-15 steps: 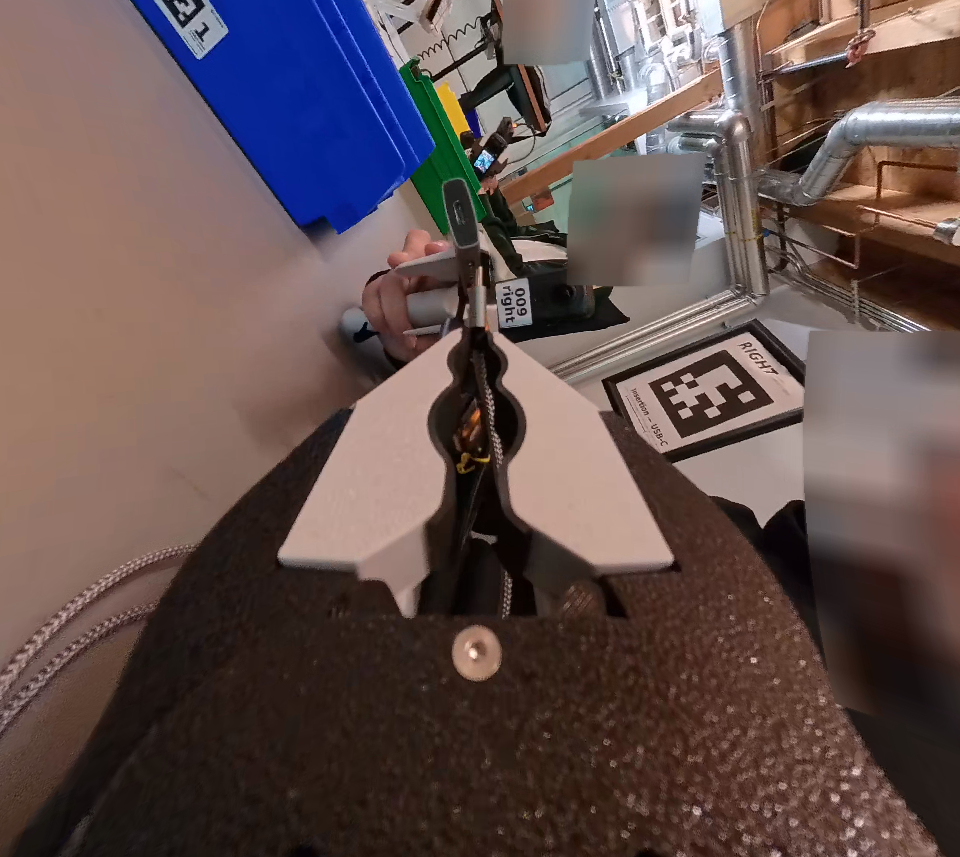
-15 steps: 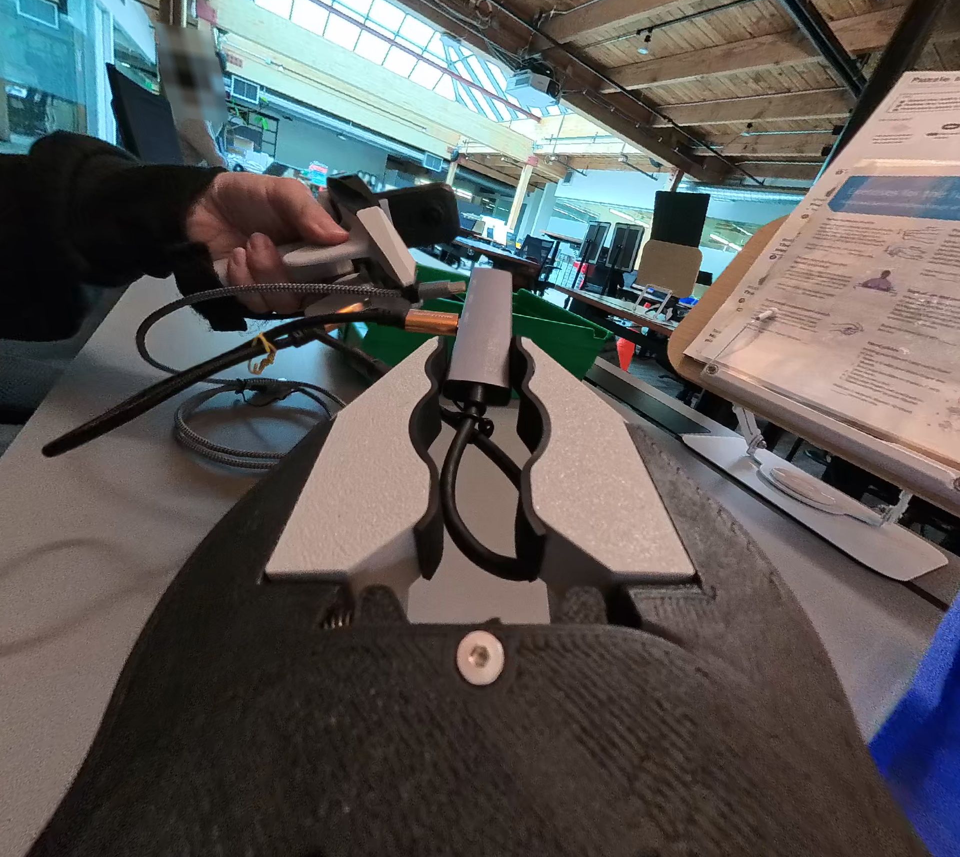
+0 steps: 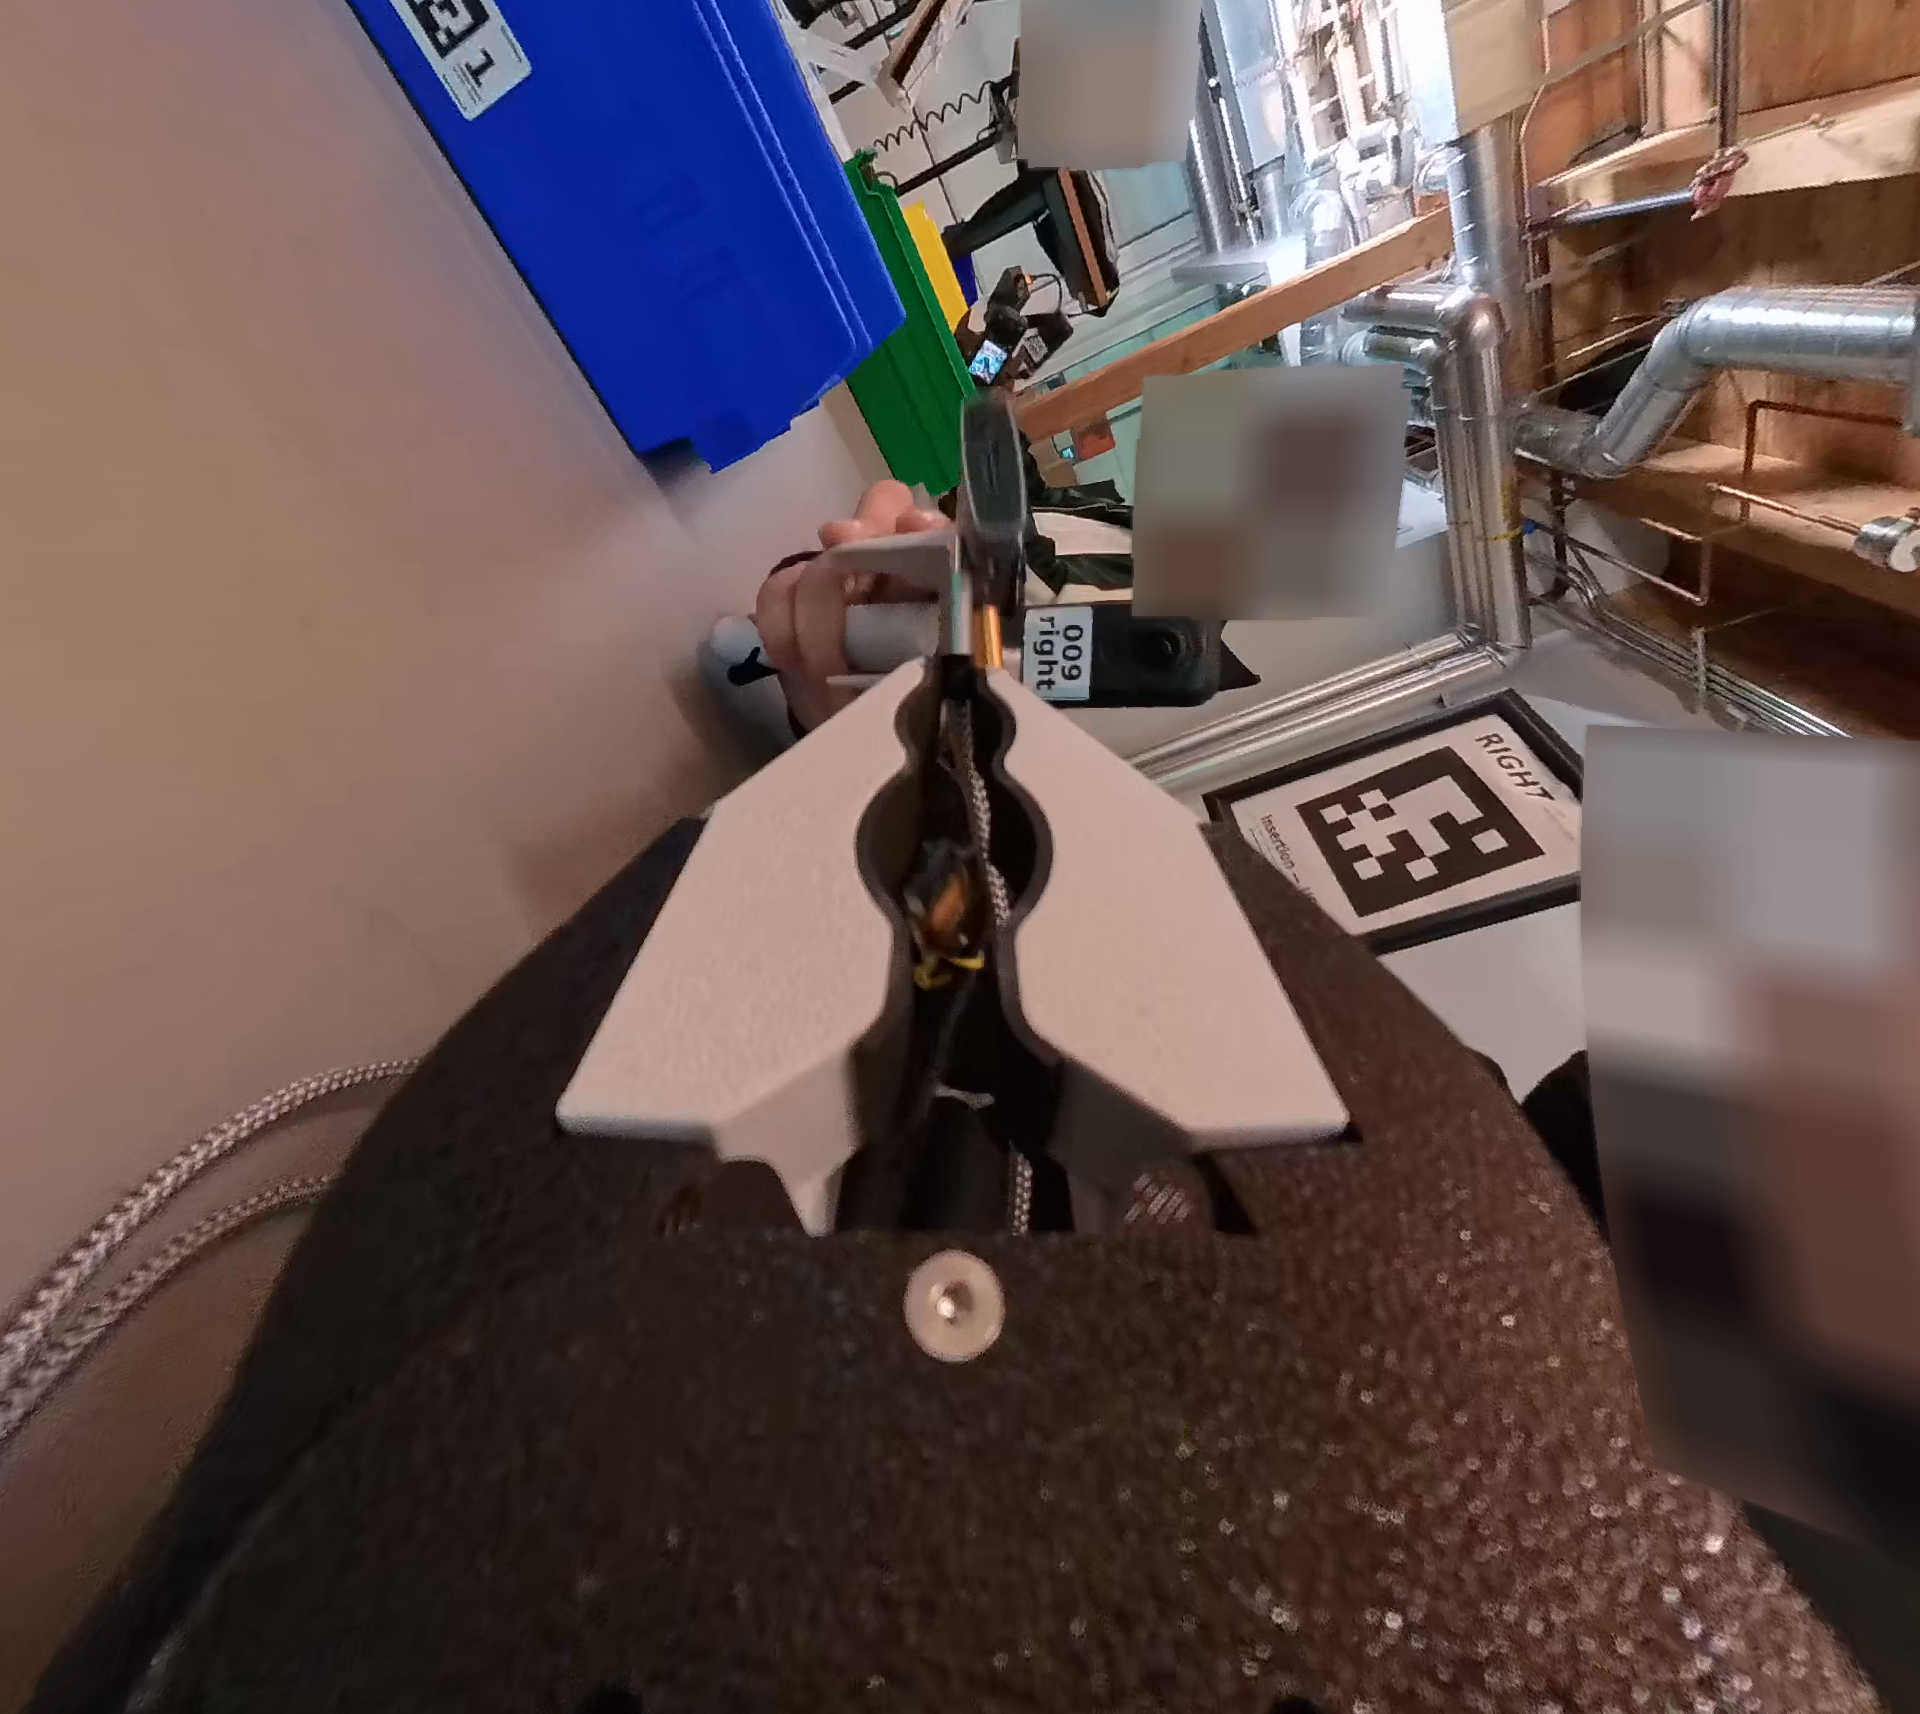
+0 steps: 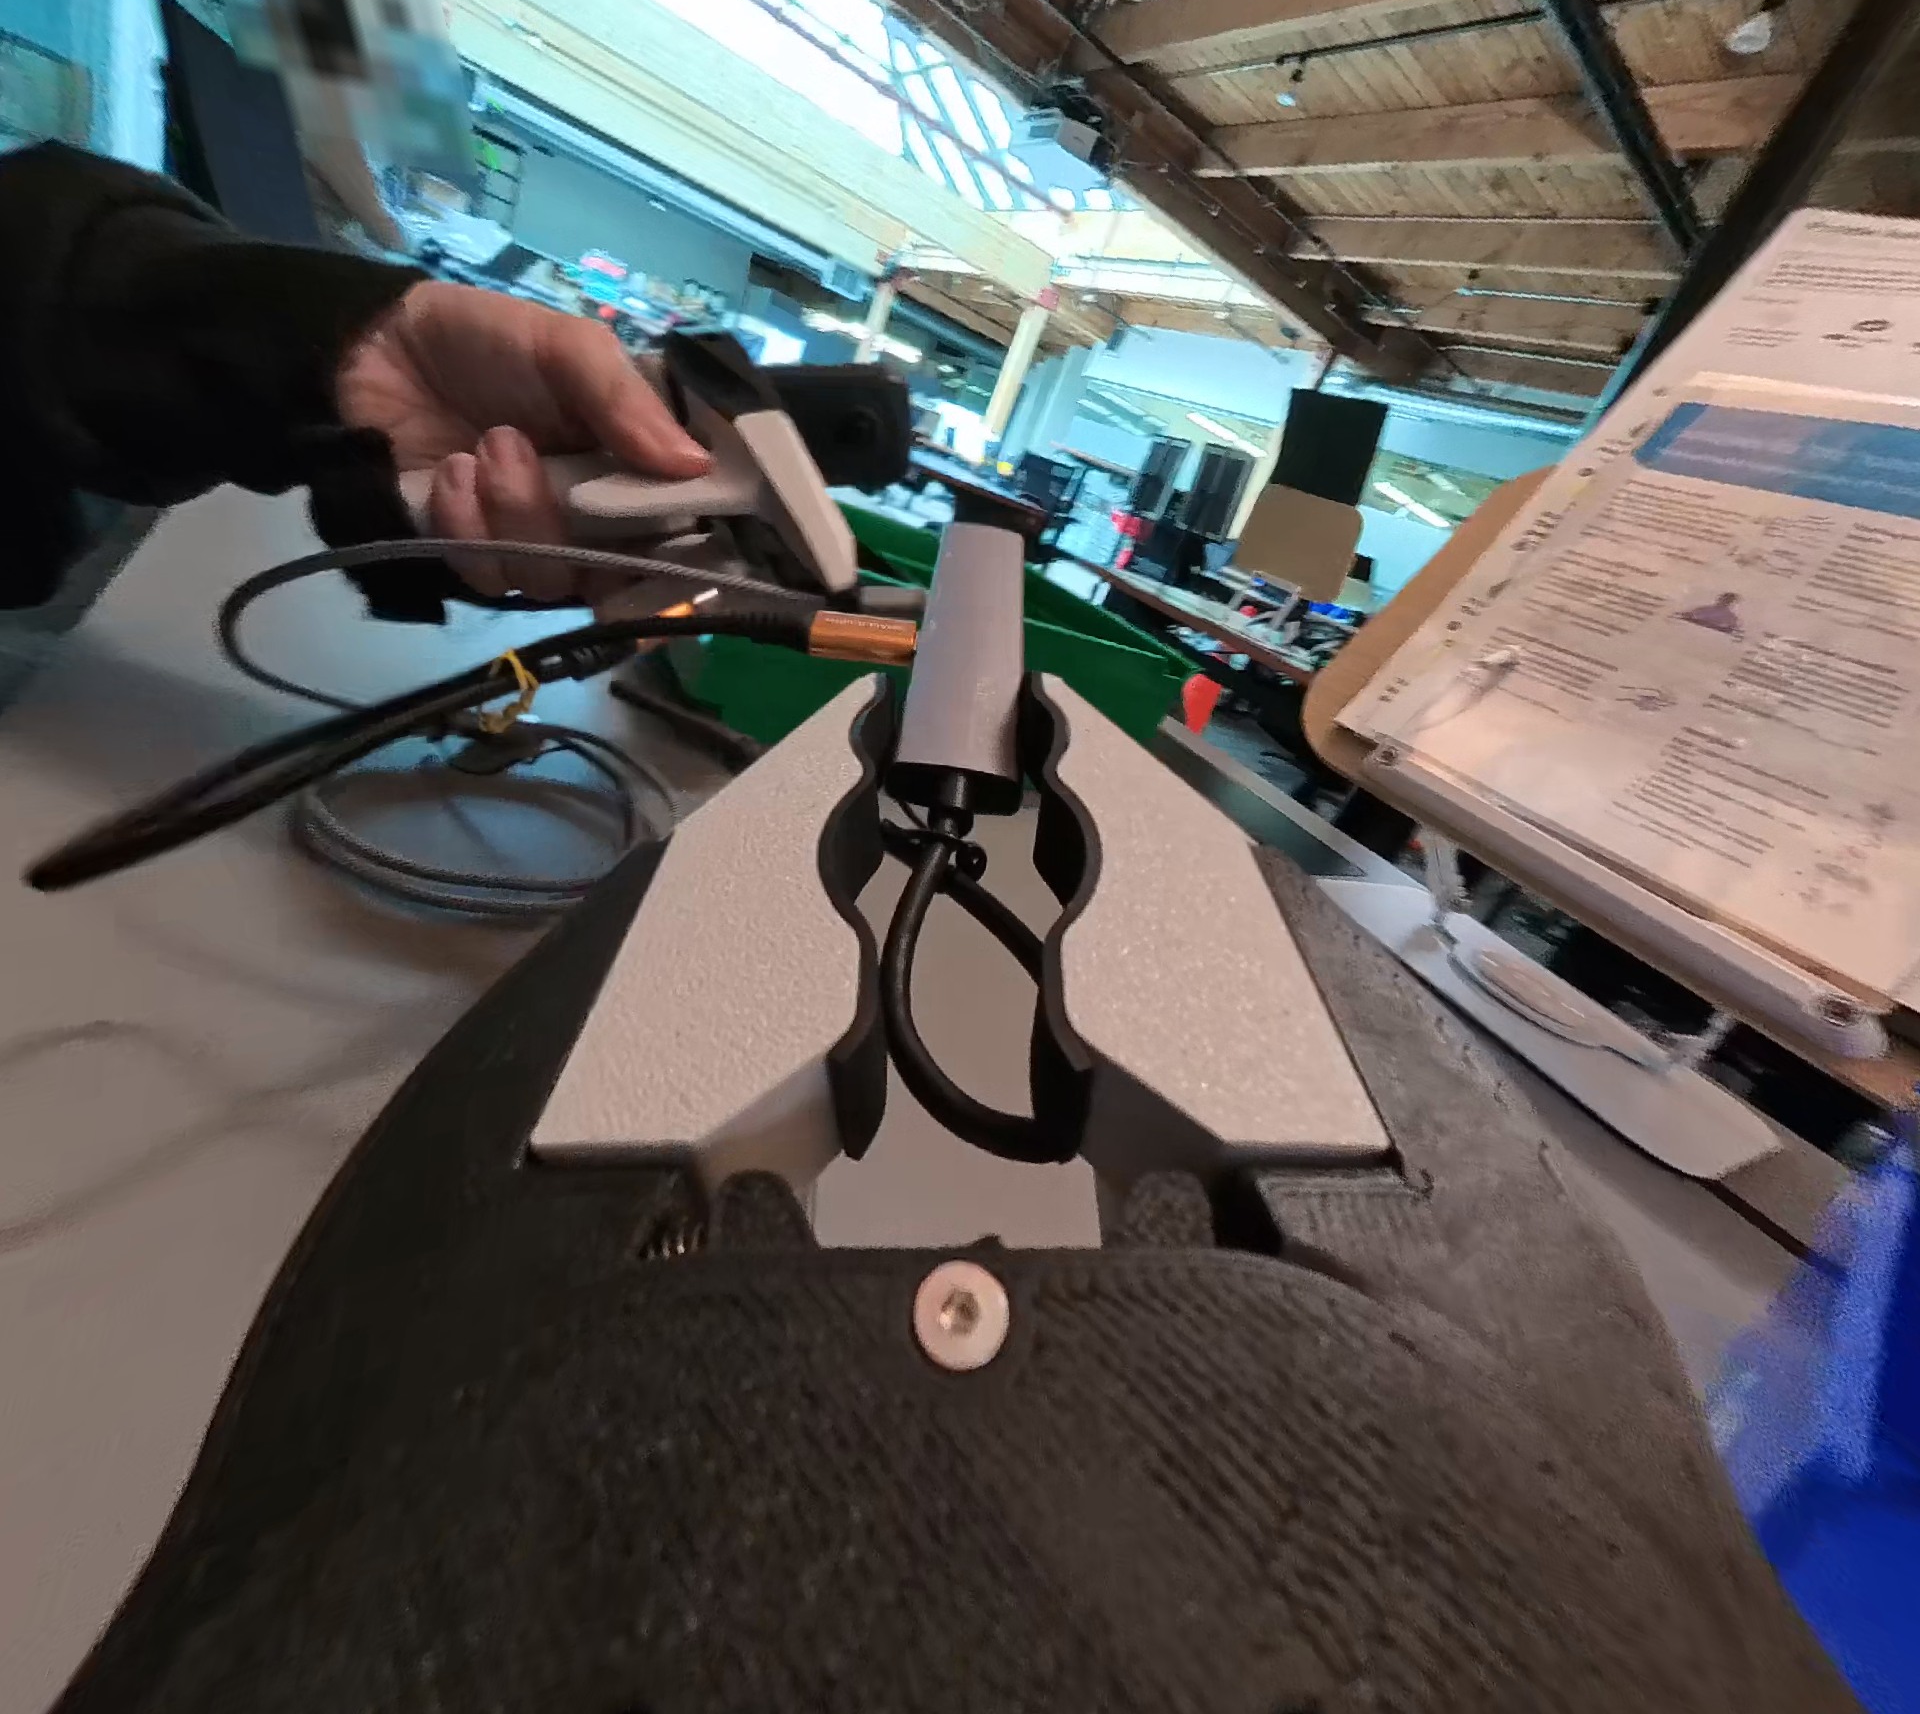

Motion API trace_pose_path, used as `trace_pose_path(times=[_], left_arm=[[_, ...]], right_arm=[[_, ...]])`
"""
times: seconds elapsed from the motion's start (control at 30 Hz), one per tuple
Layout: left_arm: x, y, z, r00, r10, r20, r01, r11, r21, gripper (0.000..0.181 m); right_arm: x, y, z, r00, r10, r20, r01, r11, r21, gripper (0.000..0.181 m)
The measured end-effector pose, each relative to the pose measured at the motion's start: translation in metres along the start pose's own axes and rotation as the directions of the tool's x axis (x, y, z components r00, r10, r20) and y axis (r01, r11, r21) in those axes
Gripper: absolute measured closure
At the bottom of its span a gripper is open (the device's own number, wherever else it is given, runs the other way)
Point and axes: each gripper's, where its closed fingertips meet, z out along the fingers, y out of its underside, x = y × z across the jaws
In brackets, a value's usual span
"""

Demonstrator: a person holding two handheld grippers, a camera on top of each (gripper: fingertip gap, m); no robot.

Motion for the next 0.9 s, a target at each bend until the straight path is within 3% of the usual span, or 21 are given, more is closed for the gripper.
trace_pose_path(times=[0.13,0.67,0.83,0.9], left_arm=[[0.003,0.002,0.001,1.0,-0.003,-0.024,0.003,1.0,0.003,0.179],[0.01,0.005,-0.003,0.995,-0.042,-0.094,0.042,0.999,-0.001,0.179],[0.005,0.006,-0.005,0.998,-0.023,-0.056,0.023,1.0,-0.005,0.179],[-0.002,0.004,-0.004,1.0,0.021,0.014,-0.021,1.0,-0.001,0.179]], right_arm=[[0.012,0.0,-0.006,0.999,0.016,-0.036,-0.016,1.0,0.013,0.158],[-0.004,-0.003,-0.003,0.999,-0.019,0.046,0.018,0.999,0.035,0.158],[-0.006,0.001,-0.002,0.998,0.008,0.06,-0.008,1.0,0.001,0.157],[-0.005,0.006,0.0,0.997,0.047,0.053,-0.046,0.998,-0.032,0.157]])
